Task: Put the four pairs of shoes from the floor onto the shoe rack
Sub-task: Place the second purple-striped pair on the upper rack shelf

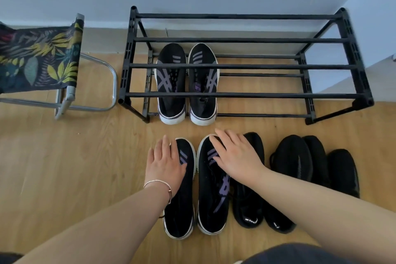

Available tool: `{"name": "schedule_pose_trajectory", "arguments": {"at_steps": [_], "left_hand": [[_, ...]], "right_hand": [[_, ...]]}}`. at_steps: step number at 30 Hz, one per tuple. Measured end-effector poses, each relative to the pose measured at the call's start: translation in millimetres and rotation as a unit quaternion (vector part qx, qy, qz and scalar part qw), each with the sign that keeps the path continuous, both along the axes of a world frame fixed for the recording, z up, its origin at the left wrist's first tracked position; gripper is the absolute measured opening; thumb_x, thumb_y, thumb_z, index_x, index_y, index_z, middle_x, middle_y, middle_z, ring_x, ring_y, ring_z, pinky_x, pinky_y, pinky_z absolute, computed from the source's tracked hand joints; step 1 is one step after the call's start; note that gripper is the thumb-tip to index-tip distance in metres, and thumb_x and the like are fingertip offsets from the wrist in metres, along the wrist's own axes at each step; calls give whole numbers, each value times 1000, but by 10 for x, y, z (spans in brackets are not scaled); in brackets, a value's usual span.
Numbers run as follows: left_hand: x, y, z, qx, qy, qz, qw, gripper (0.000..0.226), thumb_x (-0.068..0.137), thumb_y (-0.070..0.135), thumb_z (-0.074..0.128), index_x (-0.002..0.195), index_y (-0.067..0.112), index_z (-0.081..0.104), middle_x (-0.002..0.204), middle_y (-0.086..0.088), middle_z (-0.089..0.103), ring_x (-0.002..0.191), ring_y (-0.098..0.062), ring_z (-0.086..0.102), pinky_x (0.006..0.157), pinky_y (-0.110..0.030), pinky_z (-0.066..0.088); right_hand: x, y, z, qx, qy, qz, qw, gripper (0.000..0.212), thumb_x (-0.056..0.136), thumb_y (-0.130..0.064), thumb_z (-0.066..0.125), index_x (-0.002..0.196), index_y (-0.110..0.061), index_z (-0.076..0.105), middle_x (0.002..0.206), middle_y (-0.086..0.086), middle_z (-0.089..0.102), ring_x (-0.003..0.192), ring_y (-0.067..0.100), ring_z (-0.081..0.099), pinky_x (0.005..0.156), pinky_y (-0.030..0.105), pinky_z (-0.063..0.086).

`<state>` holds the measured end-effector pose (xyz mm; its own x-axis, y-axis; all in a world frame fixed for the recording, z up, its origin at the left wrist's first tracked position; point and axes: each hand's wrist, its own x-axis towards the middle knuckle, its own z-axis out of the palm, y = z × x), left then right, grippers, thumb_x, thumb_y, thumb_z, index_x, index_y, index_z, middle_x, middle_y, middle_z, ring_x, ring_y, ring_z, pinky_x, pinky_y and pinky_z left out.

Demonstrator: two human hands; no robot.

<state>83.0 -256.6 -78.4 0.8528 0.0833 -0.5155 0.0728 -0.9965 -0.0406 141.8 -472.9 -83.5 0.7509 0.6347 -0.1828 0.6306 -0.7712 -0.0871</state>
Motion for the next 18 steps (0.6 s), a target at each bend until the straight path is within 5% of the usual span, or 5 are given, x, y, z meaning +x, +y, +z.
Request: {"name": "schedule_pose_trajectory", "arguments": {"at_steps": [5,12,16,18], "left_hand": [[-292,-85,-126,14,53,8,998,79,103,54,28,161,7,2,169,-18,0,155,-35,8,125,-48,16],[-661,-210,-181,-24,78,129,988,83,101,57,34,161,9,1,169,-13,4,144,-31,32,109,-38,42],[-712,-209,-249,-111,55,286,950,90,96,54,52,160,9,7,155,-15,34,135,-34,44,106,-43,44],[-699,-184,-283,-139,42,348,926,90,91,51,63,156,9,19,144,-17,46,129,-37,51,103,-46,46]], "right_hand": [[-390,-78,-91,-8,30,-19,999,66,87,-42,68,138,-3,54,140,18,55,122,35,55,96,47,52],[-1066,-179,-120,28,102,-126,986,74,87,-51,67,140,-2,53,120,13,60,98,26,66,76,31,57],[-1172,-49,-123,114,241,-328,906,95,89,-64,55,157,-8,21,134,6,51,112,19,61,86,24,50],[-1144,2,-174,160,296,-390,857,87,87,-61,61,151,-10,32,135,5,56,119,20,58,93,28,50]]}}
